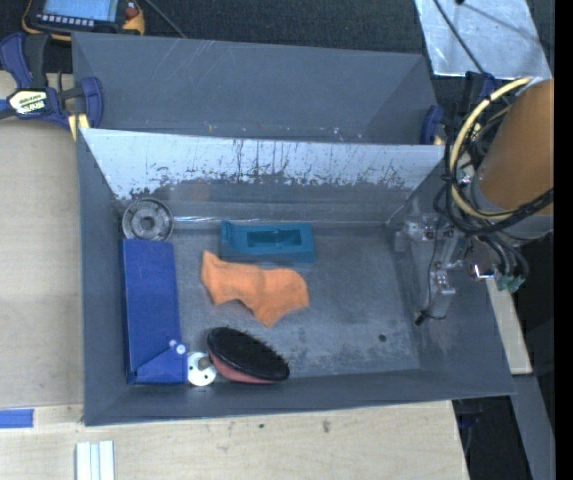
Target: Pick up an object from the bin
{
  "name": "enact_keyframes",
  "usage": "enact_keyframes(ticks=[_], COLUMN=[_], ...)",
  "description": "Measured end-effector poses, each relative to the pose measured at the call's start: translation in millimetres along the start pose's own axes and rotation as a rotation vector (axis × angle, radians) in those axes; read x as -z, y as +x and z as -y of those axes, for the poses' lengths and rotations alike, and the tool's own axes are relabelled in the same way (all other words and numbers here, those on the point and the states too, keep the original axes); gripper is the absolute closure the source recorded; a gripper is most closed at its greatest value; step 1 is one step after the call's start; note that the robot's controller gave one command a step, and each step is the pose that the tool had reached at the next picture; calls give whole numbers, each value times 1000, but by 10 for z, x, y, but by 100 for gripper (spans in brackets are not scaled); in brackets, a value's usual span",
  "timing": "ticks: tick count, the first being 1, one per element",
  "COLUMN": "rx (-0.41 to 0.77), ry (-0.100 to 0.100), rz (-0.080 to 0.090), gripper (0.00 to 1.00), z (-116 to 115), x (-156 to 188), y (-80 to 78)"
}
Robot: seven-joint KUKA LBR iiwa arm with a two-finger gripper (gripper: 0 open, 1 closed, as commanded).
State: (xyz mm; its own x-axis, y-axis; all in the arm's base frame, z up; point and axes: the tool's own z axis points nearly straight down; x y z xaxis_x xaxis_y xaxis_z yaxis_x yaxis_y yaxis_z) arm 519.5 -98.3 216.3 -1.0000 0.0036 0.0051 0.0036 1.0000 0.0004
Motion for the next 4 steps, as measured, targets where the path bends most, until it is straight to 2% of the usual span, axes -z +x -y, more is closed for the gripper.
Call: enact_keyframes(ticks=[1,2,3,4], rx=[3,67,-4,16], ry=[1,0,2,-1], rz=[9,4,20,7], gripper=[0,0,0,0], z=[-5,-75,-298,-65], x=[48,542,670,879], y=[-15,11,-339,-452])
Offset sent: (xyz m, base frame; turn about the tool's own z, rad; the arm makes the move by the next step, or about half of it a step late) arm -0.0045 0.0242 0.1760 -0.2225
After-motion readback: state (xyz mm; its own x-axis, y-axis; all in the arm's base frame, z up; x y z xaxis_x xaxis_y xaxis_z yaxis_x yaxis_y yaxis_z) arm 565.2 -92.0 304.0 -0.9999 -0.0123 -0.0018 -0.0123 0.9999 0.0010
